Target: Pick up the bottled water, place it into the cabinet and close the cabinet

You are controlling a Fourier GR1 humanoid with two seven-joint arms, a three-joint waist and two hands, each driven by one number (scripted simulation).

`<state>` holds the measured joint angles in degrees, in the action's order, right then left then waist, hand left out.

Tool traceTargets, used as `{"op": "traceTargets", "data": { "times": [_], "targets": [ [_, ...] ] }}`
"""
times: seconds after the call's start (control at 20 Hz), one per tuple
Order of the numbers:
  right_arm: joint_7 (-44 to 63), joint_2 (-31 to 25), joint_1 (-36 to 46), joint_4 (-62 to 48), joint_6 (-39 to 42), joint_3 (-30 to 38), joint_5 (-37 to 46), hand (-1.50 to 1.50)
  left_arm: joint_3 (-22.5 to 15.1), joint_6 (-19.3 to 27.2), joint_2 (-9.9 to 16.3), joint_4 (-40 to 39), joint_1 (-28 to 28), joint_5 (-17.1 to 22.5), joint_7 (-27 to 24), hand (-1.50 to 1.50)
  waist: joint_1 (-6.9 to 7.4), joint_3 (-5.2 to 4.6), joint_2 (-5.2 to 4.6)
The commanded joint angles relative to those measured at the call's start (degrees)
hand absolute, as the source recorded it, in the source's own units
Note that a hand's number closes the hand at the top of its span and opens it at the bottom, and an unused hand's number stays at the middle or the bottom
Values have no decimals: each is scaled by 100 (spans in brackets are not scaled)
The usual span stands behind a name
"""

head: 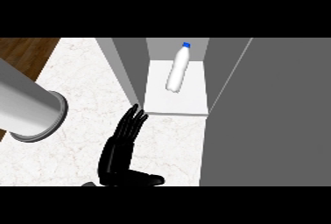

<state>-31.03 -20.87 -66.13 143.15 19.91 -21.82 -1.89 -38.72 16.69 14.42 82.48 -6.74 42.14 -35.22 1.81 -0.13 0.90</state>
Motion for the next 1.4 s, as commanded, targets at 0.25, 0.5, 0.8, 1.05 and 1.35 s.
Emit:
{"op": "traceTargets", "data": {
  "times": [0.25, 0.5, 0.8, 1.05, 1.35],
  "targets": [
    [435, -1218, 751, 986, 696, -14, 1232, 150, 240, -908, 1417, 1100, 1356, 183, -471, -150, 194, -35, 25],
    [787, -1212, 1246, 1117, 586, -539, 1313, 150, 484, -1233, 2027, 1496, 2222, 250, -936, -150, 205, -36, 18],
    [1741, -1095, 1756, 1072, 383, -1399, 1169, 150, 1023, -2065, 2828, 1743, 2787, 589, -1265, -150, 214, -40, -72],
    [2551, -882, 2413, 854, 241, -1931, 929, 150, 1323, -2593, 3199, 1630, 2997, 725, -1462, -150, 330, -51, -145],
    [2765, -952, 3691, 525, 426, -1840, 836, 150, 1441, -2896, 3419, 1637, 3087, 762, -1520, -150, 562, -68, -189]
  ]
}}
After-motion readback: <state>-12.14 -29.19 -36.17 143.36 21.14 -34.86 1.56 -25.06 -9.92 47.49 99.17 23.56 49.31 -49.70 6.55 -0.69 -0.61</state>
